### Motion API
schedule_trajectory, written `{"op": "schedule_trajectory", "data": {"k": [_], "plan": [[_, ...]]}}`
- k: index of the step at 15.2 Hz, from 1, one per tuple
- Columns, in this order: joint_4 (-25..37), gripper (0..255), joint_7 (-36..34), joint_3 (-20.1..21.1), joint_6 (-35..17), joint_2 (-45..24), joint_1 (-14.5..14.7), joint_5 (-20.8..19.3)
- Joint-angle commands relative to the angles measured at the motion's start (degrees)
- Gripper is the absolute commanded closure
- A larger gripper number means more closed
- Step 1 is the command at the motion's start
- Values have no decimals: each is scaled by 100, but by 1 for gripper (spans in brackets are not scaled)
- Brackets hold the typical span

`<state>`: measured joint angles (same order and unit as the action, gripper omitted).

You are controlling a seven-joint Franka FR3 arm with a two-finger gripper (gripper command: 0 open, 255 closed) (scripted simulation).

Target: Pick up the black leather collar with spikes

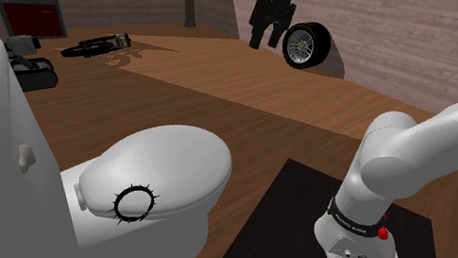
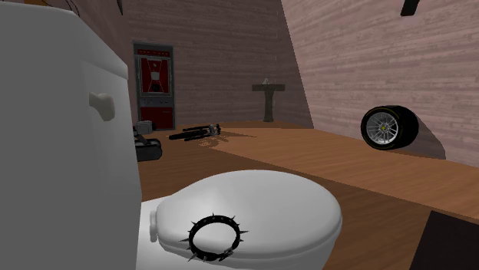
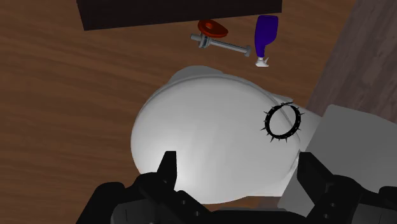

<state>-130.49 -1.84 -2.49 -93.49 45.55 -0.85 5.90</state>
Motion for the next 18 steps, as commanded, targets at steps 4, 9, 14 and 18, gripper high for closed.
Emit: {"op": "schedule_trajectory", "data": {"k": [4,9,14,18], "plan": [[-335,0,-214,288,-497,-137,73,94],[-752,0,-576,773,-1346,-535,199,231],[-981,0,-963,1264,-2211,-1144,303,304],[-1024,0,-1312,1663,-2893,-1773,343,273]]}}
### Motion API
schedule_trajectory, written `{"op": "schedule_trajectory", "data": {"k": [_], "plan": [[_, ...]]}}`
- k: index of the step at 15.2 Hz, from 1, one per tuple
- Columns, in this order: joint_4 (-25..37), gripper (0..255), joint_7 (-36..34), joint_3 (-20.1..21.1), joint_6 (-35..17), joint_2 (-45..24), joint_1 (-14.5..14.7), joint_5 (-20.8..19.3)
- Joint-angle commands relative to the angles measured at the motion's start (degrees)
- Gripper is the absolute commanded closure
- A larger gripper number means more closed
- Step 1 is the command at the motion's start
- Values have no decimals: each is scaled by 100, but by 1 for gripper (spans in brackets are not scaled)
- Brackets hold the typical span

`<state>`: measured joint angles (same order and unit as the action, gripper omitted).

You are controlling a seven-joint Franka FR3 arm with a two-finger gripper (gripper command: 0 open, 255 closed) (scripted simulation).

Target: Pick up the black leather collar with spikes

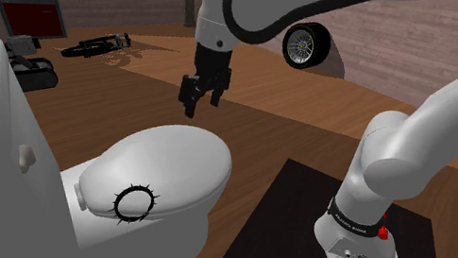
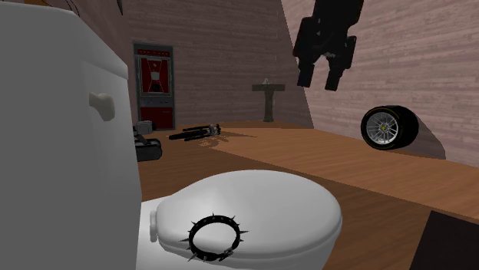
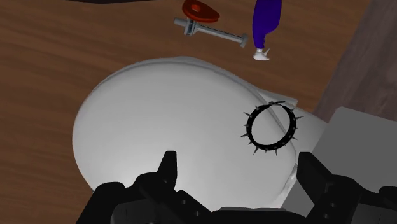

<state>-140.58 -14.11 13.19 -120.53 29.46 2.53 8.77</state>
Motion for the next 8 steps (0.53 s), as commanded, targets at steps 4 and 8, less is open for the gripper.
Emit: {"op": "schedule_trajectory", "data": {"k": [4,8], "plan": [[68,0,-505,496,-837,-905,-7,-182],[277,0,-1043,884,-1418,-1743,-70,-563]]}}
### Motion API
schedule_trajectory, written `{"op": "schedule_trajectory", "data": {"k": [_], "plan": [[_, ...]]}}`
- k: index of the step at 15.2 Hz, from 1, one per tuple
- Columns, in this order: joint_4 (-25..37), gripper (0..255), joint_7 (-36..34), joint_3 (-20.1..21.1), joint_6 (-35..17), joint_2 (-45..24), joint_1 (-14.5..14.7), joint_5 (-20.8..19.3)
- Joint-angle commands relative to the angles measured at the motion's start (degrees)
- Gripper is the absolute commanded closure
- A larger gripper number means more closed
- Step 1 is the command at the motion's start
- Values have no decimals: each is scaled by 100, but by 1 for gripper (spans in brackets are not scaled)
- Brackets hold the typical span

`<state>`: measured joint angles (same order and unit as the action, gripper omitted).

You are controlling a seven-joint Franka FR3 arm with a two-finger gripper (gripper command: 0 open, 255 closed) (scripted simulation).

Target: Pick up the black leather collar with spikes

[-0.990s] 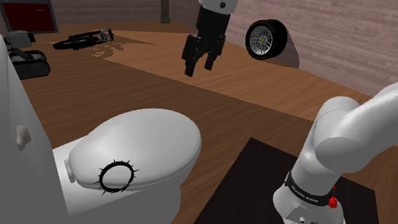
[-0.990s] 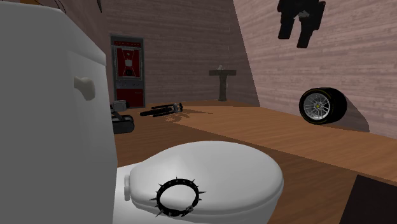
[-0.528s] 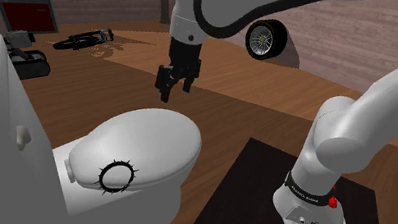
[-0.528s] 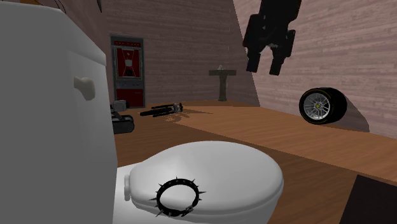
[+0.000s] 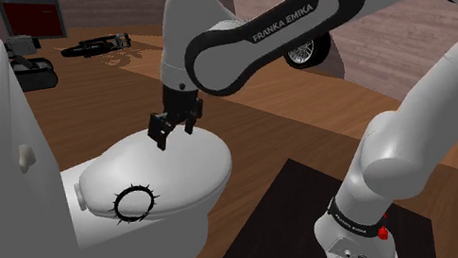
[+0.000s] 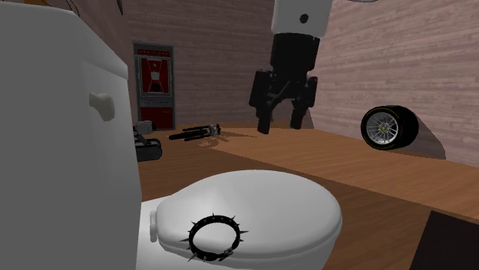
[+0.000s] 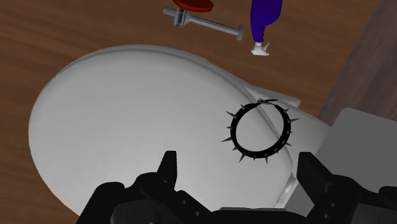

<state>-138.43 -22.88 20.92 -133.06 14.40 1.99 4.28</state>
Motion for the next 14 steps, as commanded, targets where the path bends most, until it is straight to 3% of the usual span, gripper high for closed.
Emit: {"op": "schedule_trajectory", "data": {"k": [1,7,14], "plan": [[135,0,-326,196,-295,-459,-31,-254],[745,0,-1491,499,-865,-1896,8,-1444],[1835,0,-2723,171,-1059,-3579,639,-2831]]}}
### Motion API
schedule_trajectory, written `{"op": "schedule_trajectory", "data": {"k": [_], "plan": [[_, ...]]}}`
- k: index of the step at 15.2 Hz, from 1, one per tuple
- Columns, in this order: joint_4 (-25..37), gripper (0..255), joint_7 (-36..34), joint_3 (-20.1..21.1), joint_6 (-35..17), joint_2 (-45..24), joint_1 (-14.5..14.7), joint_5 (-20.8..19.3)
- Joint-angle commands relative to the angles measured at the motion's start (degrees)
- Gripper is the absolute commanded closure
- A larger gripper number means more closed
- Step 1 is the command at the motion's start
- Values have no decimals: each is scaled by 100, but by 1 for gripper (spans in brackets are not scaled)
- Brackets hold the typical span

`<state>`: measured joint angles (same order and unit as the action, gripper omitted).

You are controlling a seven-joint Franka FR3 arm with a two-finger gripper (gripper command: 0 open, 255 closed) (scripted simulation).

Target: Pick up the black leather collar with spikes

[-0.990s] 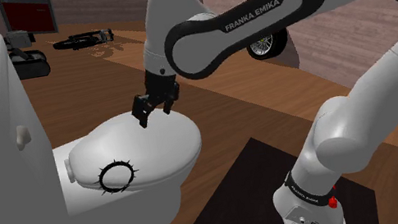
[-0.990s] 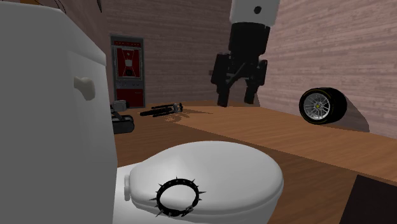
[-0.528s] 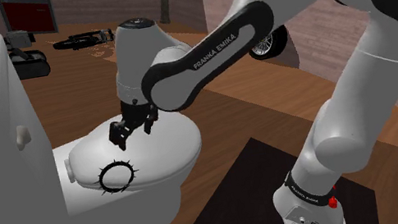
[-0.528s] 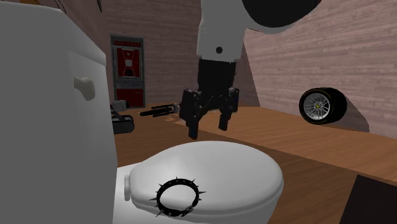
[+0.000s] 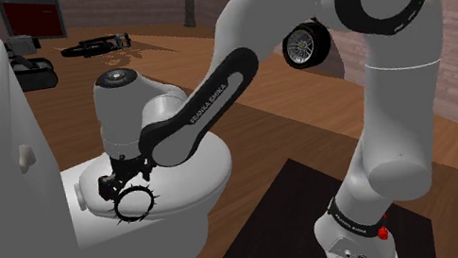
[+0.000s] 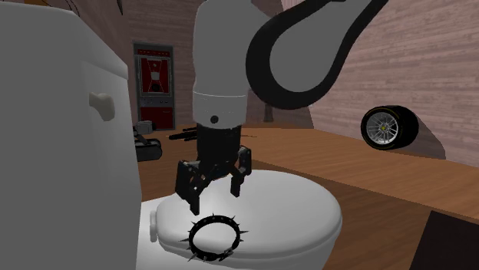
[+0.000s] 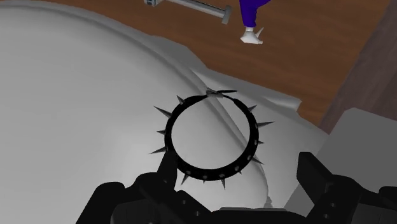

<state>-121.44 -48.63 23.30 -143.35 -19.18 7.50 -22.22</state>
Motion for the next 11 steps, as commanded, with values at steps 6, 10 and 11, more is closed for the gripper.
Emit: {"op": "schedule_trajectory", "data": {"k": [6,10,11], "plan": [[1218,0,-666,-453,20,-1458,704,-765],[1269,0,-780,-567,-162,-1698,787,-901],[1285,0,-808,-596,-206,-1759,807,-934]]}}
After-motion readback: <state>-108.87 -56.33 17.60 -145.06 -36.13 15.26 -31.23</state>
